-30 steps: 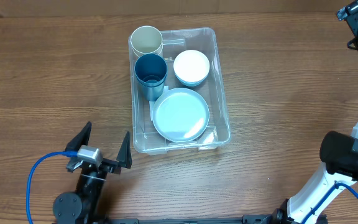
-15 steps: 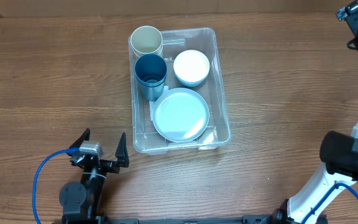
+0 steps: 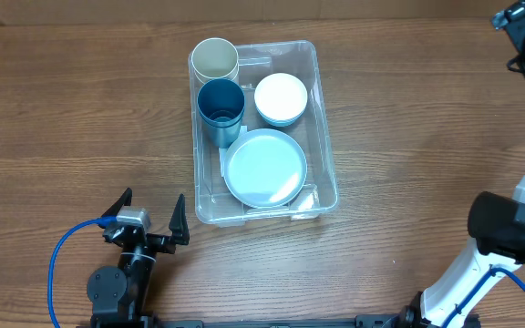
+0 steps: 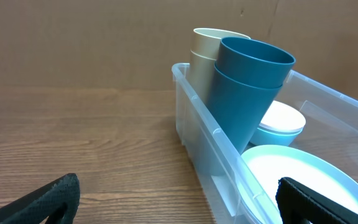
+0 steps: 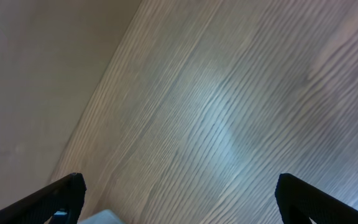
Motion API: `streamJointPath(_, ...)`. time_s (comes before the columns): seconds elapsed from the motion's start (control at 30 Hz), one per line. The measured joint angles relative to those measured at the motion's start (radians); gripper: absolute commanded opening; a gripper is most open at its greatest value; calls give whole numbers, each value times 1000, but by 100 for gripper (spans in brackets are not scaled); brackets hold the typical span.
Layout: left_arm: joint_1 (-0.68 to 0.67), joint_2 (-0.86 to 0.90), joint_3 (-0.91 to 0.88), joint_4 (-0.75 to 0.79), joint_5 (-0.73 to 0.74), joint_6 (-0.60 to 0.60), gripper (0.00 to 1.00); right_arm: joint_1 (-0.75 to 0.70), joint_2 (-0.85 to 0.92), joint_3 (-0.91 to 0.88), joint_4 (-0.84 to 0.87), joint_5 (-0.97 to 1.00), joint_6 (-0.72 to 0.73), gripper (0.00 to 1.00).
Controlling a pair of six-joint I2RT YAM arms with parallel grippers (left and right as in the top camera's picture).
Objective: Pack container
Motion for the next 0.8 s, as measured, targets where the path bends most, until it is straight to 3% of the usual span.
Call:
streamJointPath(0.27, 0, 0, 0, 0, 0, 0, 100, 328, -26, -4, 0, -6, -1, 100)
streamJointPath(0.5, 0, 0, 0, 0, 0, 0, 100, 411, -403, -57, -2, 2, 0, 100)
streamJointPath(0.67, 0, 0, 0, 1, 0, 0, 100, 411, -686, -322, -13, 80, 0, 100)
streamJointPath(0.73, 0, 0, 0, 1, 0, 0, 100, 411, -822, -509, 84, 113, 2, 100)
streamJointPath(0.8, 0, 0, 0, 1, 0, 0, 100, 411, -980, -724, 296, 134, 0, 100)
